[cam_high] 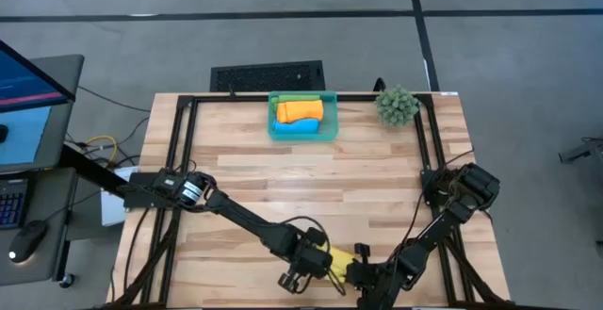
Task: Roll microfiber towels into tight, uniform cylinder then place into a basket
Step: Roll the yellow towel
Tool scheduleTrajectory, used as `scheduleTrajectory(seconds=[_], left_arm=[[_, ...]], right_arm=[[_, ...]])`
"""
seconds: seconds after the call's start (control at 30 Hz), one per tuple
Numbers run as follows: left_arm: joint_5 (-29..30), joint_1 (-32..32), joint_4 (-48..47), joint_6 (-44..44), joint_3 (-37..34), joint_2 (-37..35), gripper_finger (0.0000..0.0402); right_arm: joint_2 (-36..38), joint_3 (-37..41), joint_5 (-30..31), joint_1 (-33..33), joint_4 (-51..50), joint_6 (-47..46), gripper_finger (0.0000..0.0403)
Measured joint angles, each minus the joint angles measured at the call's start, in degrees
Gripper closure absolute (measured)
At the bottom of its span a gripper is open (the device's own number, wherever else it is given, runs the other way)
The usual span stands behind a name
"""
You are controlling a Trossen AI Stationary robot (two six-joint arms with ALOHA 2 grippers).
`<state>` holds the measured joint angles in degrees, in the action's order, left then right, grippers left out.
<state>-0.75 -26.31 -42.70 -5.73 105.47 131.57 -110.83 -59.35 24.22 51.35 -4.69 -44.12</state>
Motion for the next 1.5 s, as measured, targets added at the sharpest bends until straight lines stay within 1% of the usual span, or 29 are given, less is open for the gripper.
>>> scheduleTrajectory(seconds=[0.1,0.2,0.27,0.33,0.4,0.47,0.57,0.63,0.73,0.83,0.9,1.0,1.1,1.23,1.4,1.5], left_arm=[[-7.3,0.7,-2.8,2.7,2.7,0.0,0.0394],[-13.9,1.8,-3.3,5.8,3.4,-0.1,0.0394],[-18.7,2.8,-3.6,9.4,3.4,-0.1,0.0393],[-23.1,3.7,-3.5,14.0,2.9,-0.1,0.0393],[-25.0,4.6,-2.5,17.4,1.3,-0.1,0.0393],[-25.1,5.5,-1.8,20.6,0.0,0.0,0.0393],[-27.0,7.3,0.6,24.3,-1.7,0.0,0.0393],[-27.8,8.4,0.7,26.1,-2.5,0.0,0.0393],[-31.3,10.2,1.1,27.7,-3.5,0.0,0.0393],[-36.1,11.3,1.3,29.0,-3.6,0.0,0.0393],[-38.9,11.9,2.3,29.3,-3.6,0.0,0.0393],[-39.9,12.0,2.8,31.7,-3.6,0.0,0.0393],[-39.8,12.0,3.0,34.4,-3.6,0.0,0.0393],[-36.7,12.0,3.3,38.4,-3.6,0.0,0.0393],[-35.2,12.1,3.7,42.8,-3.5,0.3,0.0393],[-36.5,12.1,4.2,44.4,-3.5,1.5,0.0393]], right_arm=[[0.0,-2.0,-0.1,0.4,-0.1,-0.9,0.0384],[0.0,-3.7,0.8,1.3,0.0,-1.3,0.0392],[0.0,-4.5,2.5,2.0,-0.1,-3.2,0.0393],[0.0,-5.1,3.4,2.3,0.0,-7.0,0.039],[0.0,-5.2,4.1,2.3,-0.1,-11.6,0.0385],[0.0,-5.2,4.8,2.2,-1.7,-15.9,0.0384],[0.0,-5.2,5.6,2.0,-5.8,-23.2,0.0393],[-0.1,-5.2,6.1,2.0,-7.9,-26.9,0.0394],[-0.1,-5.2,6.3,2.1,-6.8,-28.1,0.0391],[-0.1,-5.2,5.9,2.3,-3.9,-28.5,0.0386],[-0.1,-5.2,4.8,2.5,-1.7,-28.5,0.0389],[-0.1,-5.2,2.7,2.5,0.8,-28.6,0.0394],[-0.1,-5.2,0.8,2.4,0.8,-31.8,0.0394],[-0.1,-5.2,-2.0,2.3,0.4,-36.6,0.0388],[-0.1,-5.2,-2.6,2.3,0.5,-39.2,0.0393],[-1.5,-5.2,-2.8,2.3,1.3,-40.2,0.0394]])
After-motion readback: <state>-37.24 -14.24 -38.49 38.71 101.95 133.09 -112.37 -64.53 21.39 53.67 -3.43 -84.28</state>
